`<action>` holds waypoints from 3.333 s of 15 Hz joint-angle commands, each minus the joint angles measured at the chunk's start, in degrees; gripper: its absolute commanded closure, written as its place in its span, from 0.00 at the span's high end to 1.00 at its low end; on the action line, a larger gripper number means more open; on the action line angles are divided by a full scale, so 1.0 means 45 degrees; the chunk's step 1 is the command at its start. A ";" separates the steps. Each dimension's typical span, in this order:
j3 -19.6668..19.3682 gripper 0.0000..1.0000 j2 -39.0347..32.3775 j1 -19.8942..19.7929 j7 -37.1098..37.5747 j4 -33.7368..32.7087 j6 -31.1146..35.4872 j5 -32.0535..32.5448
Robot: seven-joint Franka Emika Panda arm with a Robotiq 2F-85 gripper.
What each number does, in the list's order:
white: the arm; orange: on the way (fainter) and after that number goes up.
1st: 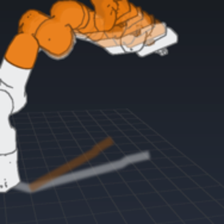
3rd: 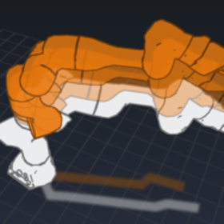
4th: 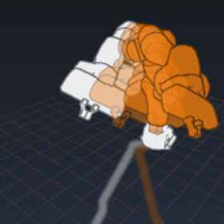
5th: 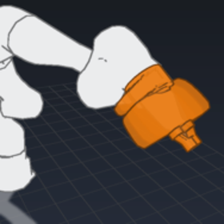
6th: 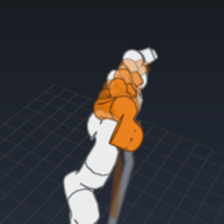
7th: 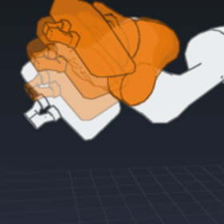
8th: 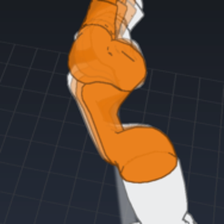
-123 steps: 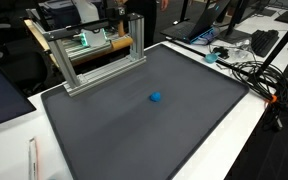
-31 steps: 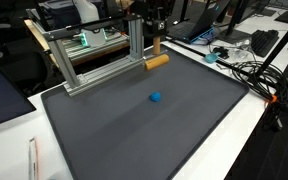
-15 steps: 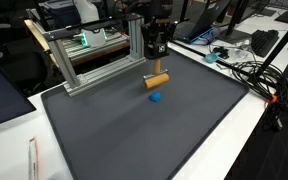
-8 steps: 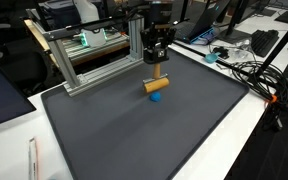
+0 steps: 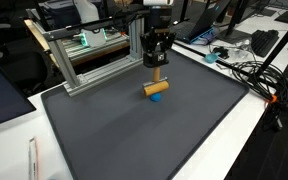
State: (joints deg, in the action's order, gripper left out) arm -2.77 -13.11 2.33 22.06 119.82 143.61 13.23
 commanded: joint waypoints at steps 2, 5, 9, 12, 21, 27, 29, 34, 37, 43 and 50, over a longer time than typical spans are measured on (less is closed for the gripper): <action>-0.0345 0.23 -0.0279 0.0320 0.0515 -0.0200 0.0163 0.0448; -0.0387 0.23 -0.0404 0.0353 0.0531 -0.0222 0.0203 0.0408; -0.0432 0.23 -0.0394 0.0378 0.0554 -0.0258 0.0275 0.0403; -0.0474 0.23 -0.0390 0.0400 0.0567 -0.0373 0.0364 0.0445; -0.0508 0.23 -0.0917 0.0498 0.0451 -0.0862 0.0132 0.0538; -0.0557 0.23 -0.1299 0.0535 0.0333 -0.1224 -0.0404 0.0411; -0.0539 0.23 -0.1390 0.0522 0.0231 -0.1348 -0.0663 0.0294; -0.0559 0.23 -0.1460 0.0535 0.0316 -0.1532 -0.0618 0.0271; -0.0511 0.23 -0.1432 0.0505 0.0192 -0.1588 -0.0883 0.0101; -0.0540 0.23 -0.0999 0.0442 0.0293 -0.1486 -0.0223 0.0002; -0.0258 0.23 -0.0646 0.0303 -0.0737 -0.1929 -0.0766 -0.0239</action>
State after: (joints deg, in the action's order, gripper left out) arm -4.49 -17.36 3.85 21.84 112.05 142.42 13.73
